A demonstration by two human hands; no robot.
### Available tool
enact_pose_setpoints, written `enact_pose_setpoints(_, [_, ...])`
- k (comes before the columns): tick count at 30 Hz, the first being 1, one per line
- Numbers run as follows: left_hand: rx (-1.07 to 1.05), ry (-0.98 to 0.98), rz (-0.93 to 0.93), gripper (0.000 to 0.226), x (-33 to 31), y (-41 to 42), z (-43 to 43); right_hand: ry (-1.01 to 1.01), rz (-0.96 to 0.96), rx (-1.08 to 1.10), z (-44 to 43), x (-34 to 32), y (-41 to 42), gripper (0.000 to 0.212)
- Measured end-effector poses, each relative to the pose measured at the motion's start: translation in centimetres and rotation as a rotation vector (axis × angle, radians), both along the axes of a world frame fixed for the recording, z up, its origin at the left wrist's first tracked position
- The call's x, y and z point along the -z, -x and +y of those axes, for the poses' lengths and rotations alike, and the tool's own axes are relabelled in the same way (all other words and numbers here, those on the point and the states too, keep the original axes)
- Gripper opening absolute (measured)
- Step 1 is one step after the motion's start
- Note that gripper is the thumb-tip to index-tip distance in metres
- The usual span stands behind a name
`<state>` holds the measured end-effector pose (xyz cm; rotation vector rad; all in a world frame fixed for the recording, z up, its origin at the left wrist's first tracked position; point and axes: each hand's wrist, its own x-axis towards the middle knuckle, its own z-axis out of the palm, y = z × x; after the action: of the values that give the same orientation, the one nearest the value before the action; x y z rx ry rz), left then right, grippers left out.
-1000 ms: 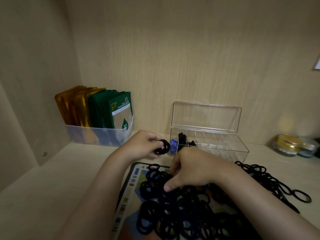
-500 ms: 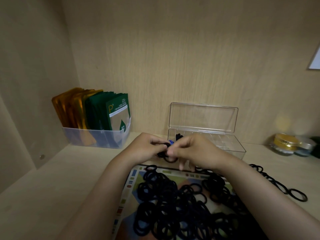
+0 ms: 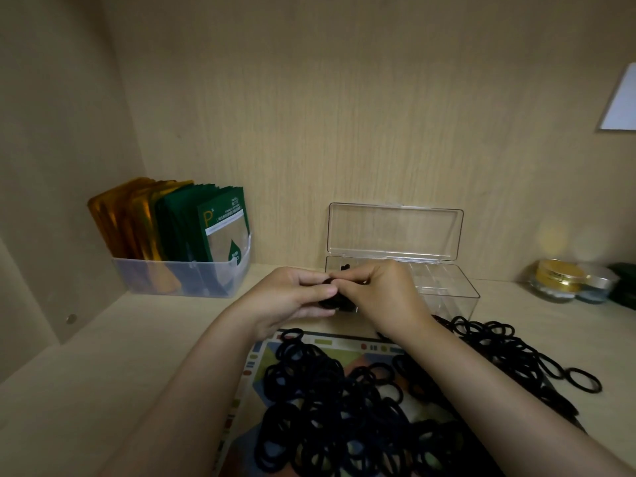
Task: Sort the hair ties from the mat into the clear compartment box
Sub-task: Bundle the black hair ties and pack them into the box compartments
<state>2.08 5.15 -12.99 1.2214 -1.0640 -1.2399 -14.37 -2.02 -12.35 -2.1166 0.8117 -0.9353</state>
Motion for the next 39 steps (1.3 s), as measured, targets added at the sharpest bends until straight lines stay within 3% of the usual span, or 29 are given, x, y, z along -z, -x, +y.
enact_pose_setpoints(3, [-0.062, -0.033, -0.044, 0.025, 0.2, -1.0, 0.0, 0.034, 0.087, -0.015, 0.3, 0.1, -0.4, 0.019])
enact_pose_setpoints(7, [-0.278, -0.039, -0.145, 0.023, -0.1, -2.8, 0.3, 0.289, 0.303, 0.047, 1.3, 0.2, -0.9, 0.015])
enact_pose_setpoints(10, [-0.408, 0.024, -0.184, 0.027, -0.1, -3.7, 0.4, 0.418, 0.430, -0.093, 2.7, 0.0, -1.6, 0.010])
enact_pose_setpoints(14, [-0.500, 0.084, -0.286, 0.034, 0.1, -3.4, 0.0, 0.438, 0.684, -0.289, 3.7, 0.4, -2.9, 0.037])
enact_pose_setpoints(18, [-0.469, 0.115, -0.354, 0.035, 0.3, -2.7, -0.5, 0.423, 0.808, -0.329, 3.6, 0.6, -3.2, 0.037])
enact_pose_setpoints(26, [-0.430, 0.135, -0.414, 0.036, 0.6, -2.2, -0.6, 0.371, 0.672, -0.295, 2.9, 0.5, -2.8, 0.014])
enact_pose_setpoints(32, [-0.377, 0.152, -0.338, 0.034, 0.3, -1.3, -0.5, -0.205, 0.133, -0.258, 1.0, -2.0, -0.1, 0.010])
enact_pose_setpoints(35, [-0.285, 0.151, -0.197, 0.028, 0.1, 0.0, -0.6, -0.368, 0.022, -0.206, 0.5, -2.7, 0.6, 0.017])
enact_pose_setpoints(39, [-0.188, 0.145, -0.022, 0.027, 0.2, 1.4, -0.8, -0.382, 0.018, -0.069, 0.2, -2.6, 0.7, 0.016])
